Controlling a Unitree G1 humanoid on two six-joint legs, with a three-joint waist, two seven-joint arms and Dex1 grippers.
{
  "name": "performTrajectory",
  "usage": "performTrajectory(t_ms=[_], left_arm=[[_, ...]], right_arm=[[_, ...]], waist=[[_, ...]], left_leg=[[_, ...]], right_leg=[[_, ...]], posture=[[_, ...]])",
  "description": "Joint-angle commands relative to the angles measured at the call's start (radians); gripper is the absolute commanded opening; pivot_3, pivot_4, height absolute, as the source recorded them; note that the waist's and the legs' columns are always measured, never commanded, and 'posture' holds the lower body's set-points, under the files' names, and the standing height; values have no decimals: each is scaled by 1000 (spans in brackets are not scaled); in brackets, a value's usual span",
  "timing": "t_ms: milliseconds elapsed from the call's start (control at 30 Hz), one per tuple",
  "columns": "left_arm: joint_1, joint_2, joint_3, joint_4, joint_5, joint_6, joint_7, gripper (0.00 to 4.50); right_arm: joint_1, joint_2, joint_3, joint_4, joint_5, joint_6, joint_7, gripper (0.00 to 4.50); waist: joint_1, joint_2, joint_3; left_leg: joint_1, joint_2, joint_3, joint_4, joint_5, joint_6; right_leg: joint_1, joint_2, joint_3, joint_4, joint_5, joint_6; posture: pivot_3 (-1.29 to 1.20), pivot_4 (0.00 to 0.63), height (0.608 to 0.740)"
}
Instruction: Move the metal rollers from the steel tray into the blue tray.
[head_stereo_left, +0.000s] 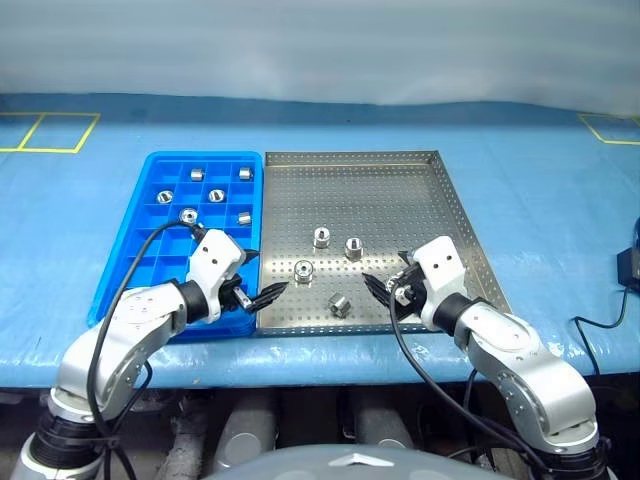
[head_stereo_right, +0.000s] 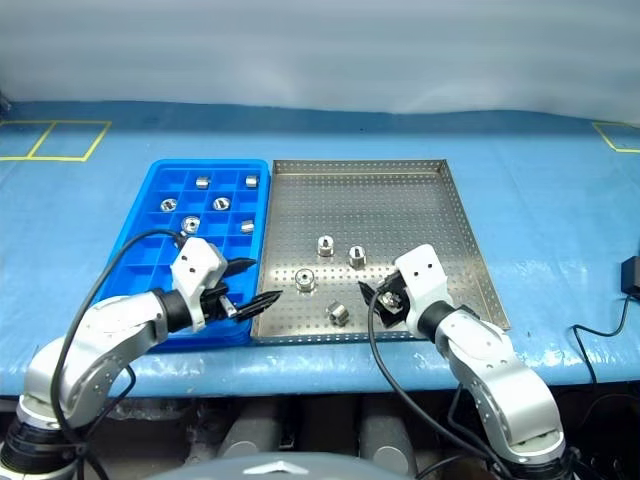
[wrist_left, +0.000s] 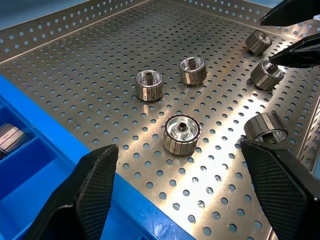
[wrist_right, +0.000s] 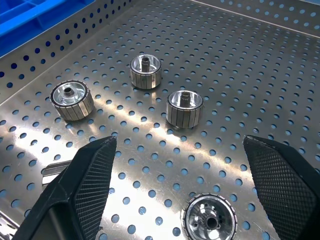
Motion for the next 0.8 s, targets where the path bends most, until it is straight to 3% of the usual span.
performTrajectory(t_ms=[33, 800], left_arm=[[3, 9, 8, -36, 0, -2, 4, 4277], [5, 3, 20, -34, 5, -4, 32, 4277]], right_arm=[[-2, -11, -2, -43, 11, -13, 17, 4260], [-14, -9, 13, -31, 2, -24, 25, 4260]], waist=[[0, 0, 0], [3, 0, 0]], left_leg=[[0, 0, 0, 0, 0, 0], [0, 0, 0, 0, 0, 0]], right_leg=[[0, 0, 0, 0, 0, 0], [0, 0, 0, 0, 0, 0]], posture=[[75, 150, 740], [81, 150, 740]])
